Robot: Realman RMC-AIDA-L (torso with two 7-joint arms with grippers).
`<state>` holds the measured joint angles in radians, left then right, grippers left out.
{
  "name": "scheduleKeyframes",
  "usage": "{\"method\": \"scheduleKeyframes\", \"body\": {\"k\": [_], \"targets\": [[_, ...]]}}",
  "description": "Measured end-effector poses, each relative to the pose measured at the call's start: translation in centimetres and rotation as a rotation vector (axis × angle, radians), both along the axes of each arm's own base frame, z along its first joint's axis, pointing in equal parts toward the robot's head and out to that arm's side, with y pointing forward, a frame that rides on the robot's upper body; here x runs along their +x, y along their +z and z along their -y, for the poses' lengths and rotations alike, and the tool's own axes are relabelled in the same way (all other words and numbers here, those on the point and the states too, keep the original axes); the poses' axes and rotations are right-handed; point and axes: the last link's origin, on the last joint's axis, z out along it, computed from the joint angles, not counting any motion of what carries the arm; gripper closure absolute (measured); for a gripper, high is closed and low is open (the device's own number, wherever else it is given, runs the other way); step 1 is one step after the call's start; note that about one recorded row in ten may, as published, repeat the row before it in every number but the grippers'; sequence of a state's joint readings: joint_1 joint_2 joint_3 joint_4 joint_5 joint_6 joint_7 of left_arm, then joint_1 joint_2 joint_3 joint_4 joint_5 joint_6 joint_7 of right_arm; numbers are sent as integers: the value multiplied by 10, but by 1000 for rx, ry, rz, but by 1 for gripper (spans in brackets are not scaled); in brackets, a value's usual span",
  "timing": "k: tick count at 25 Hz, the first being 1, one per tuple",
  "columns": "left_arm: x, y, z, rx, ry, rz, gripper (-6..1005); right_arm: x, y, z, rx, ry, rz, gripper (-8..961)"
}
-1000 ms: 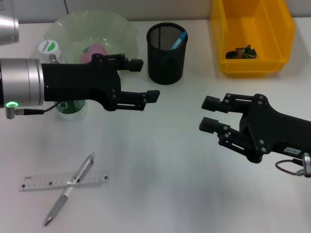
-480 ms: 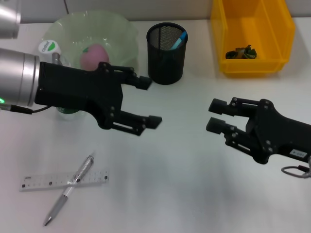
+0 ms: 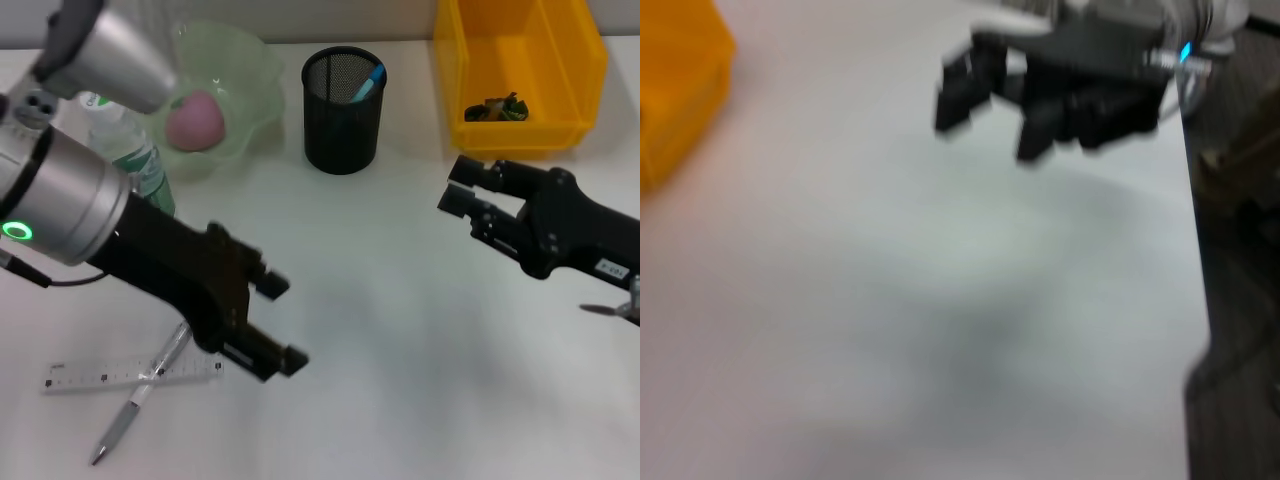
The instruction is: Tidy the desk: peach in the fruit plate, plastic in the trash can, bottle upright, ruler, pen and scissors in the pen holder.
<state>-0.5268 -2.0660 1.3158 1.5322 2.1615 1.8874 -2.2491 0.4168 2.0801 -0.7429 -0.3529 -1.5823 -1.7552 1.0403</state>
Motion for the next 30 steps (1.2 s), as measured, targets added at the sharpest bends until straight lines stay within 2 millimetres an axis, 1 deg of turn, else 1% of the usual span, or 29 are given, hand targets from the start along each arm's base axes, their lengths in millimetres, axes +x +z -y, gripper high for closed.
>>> {"method": "scheduleKeyframes", "body": {"k": [2,4,8,9,16,21,27,29,30], "targets": [[-5,-5,0,-22,13,-68,189,-3,0,-5,7,-7,-9,576],[-15,-14,-1,-38,7,-203,190,-4,0,-8,15,-12,-11,576],[-17,-19,-4,-55,7,-247,246,-5,0,-13,23,-21,-9,576],[-18,-20,-9,-60,22,-247,260,-6,-1,-16,28,-26,-6,576],[-20,-23,-17,-87,66,-244,359,-9,-2,-24,36,-33,12,576],[-17,-19,-25,-73,90,-230,338,-10,-2,-27,39,-33,18,576],[-35,-20,-34,1,60,-319,299,-10,-3,-32,51,-49,27,576],[-35,-17,-41,52,36,-329,298,-10,-3,-36,56,-58,38,576],[-35,-17,-41,52,36,-329,298,-10,-3,-36,56,-58,38,576]]}}
